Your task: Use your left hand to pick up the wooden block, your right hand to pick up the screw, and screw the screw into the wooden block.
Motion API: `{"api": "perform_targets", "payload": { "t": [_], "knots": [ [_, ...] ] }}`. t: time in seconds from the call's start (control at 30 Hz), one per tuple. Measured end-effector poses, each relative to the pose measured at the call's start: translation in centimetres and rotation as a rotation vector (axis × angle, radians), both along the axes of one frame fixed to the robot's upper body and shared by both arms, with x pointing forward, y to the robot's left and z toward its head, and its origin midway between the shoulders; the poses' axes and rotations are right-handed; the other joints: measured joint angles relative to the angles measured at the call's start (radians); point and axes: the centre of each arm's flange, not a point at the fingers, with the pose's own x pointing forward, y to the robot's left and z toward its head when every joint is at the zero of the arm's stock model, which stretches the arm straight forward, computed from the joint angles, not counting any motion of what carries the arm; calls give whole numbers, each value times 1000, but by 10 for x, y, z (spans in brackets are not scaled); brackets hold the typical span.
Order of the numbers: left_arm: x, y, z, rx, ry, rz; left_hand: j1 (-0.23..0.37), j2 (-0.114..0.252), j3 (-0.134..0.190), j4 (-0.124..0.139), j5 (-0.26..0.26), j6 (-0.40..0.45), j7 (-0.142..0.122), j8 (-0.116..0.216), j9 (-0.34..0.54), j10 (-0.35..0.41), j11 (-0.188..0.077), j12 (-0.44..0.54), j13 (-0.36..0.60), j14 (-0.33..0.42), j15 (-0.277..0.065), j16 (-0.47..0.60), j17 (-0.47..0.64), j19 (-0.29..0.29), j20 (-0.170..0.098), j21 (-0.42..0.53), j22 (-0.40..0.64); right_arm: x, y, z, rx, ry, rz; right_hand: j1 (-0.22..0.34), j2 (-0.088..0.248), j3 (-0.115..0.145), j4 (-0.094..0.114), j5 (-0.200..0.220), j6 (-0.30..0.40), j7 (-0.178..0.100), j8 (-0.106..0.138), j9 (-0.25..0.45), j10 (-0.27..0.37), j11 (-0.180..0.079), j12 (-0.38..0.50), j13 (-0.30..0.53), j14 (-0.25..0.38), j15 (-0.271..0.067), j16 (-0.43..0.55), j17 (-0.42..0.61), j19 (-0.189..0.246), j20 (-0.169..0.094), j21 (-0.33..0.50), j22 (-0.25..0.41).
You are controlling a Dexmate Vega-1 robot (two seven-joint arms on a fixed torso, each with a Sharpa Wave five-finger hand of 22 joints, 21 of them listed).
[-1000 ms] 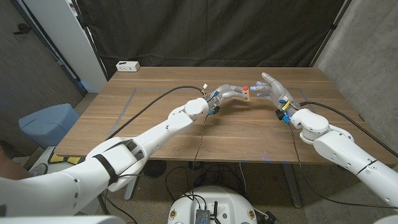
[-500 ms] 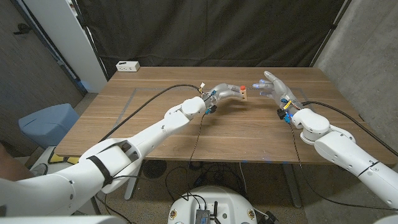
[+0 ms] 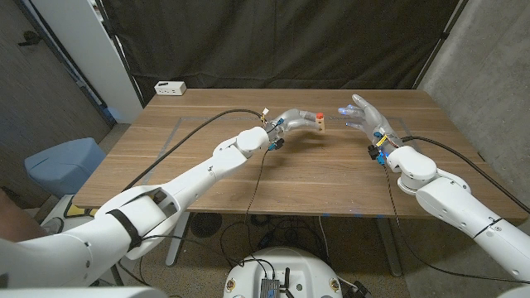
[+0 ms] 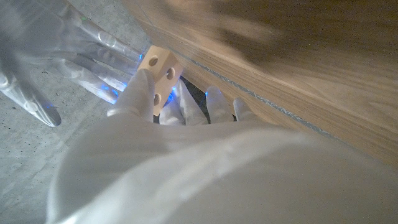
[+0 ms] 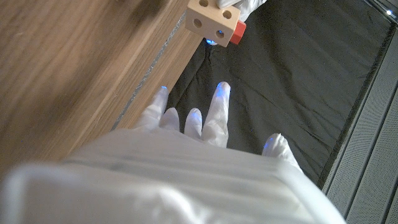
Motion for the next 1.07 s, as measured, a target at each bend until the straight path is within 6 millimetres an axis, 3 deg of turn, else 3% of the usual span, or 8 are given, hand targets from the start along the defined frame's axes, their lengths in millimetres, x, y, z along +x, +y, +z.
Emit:
{"api": "perform_targets", "payload": {
  "t": [0.2, 0.37, 0.4, 0.57, 1.07],
  "knots": [
    [-4, 8, 3, 9, -13, 1, 0, 0, 0, 0, 0, 0, 0, 0, 0, 0, 0, -1, -1, 0, 0, 0, 0, 0, 0, 0, 0, -1, 1, 0, 2, -8, -8, 0, 0, 0, 0, 0, -46, -13, 0, 1, -2, 1, -3, 0, -4, -5, 0, 0, -9, -17, 0, 0],
    [-7, 14, 5, 11, -24, 3, 0, 0, 0, 0, 0, 0, 0, 0, -1, 0, 0, -1, -1, 0, 0, 0, 0, 0, 0, 0, 0, -1, 0, 1, -2, -15, -22, 0, 0, 0, 0, 0, -98, -19, 0, 3, -16, -13, -7, 0, -20, -20, -8, 0, -16, -31, 0, 0],
    [-7, 16, 3, 27, -16, 2, 0, 0, 0, 0, -1, 0, 0, 0, -1, 0, 0, -1, -1, 0, 0, 0, 0, 0, 0, 0, 0, -1, 9, -4, 6, -9, -7, 0, 0, 0, 0, 0, -108, -22, 0, 3, -19, -17, -7, 0, -24, -24, -8, 0, -17, -34, 0, 0],
    [-8, 21, 4, 37, -17, 2, 0, 0, 0, 0, -1, 0, 0, 0, -1, -1, 1, -1, 0, 0, 0, 0, 0, 0, 0, 0, 0, -1, 14, -7, 10, -13, -5, 0, 0, 0, 0, 0, -151, -36, 0, 3, -29, -26, -7, 0, -25, -33, -8, 0, -23, -46, -5, 0],
    [-6, 34, 4, 63, -18, -16, 0, 0, 0, 0, 2, 0, 0, 0, 0, -2, 1, -3, 0, 0, 0, 0, 0, 0, 0, 0, 0, 1, 24, -13, 32, -27, -11, 4, -4, 0, 0, 0, -192, -53, 0, 0, -53, -51, -10, 0, -38, -53, -15, 0, -43, -65, -5, 0]
  ]
}}
